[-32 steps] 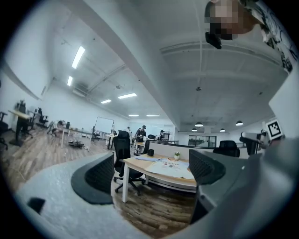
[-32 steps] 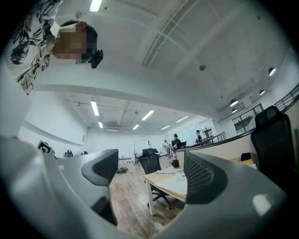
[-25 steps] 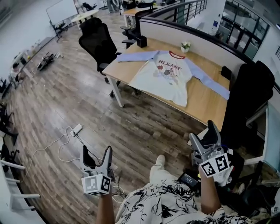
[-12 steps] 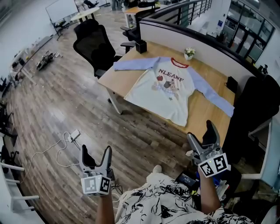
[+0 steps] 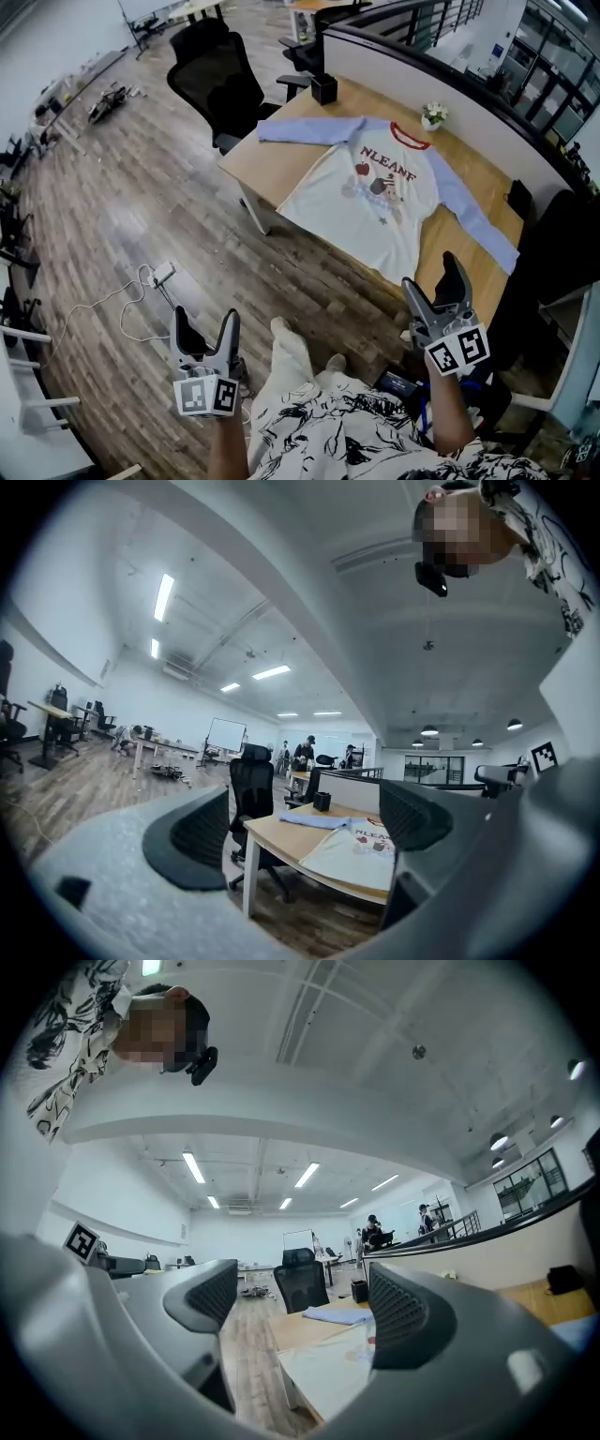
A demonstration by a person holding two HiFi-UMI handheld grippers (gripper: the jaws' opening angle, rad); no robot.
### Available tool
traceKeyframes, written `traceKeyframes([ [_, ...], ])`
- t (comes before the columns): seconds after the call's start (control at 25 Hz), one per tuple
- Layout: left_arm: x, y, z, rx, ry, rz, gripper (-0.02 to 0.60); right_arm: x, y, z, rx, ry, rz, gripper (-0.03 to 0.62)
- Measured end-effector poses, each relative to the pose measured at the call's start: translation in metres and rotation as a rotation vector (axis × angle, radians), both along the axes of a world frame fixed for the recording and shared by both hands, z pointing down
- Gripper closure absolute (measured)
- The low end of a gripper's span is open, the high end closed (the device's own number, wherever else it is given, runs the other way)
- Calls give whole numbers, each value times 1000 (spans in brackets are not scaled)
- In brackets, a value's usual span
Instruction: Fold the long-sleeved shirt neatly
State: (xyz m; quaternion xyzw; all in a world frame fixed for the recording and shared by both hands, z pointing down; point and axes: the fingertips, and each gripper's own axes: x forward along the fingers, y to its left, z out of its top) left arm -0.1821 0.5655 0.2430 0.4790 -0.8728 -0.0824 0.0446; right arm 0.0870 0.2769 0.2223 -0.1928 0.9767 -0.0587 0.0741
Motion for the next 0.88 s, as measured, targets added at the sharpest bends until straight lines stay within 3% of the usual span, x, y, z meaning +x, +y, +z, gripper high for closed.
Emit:
traceKeyframes([
  [0.16,-32,-21,12,-33,-12,3,91,-33,-19,6,-6,-9,8,163],
  [0.32,-79,-48,16,-70,-88,-13,91,-72,-43,-2,13,-28,41,163],
  [0.6,-173,-106,4,-58,-97,51,91,-158,-83,-30,65,-40,76,163],
  [0.88,-253,-130,2,-72,-101,80,91,-225,-104,-27,53,-48,119,166],
])
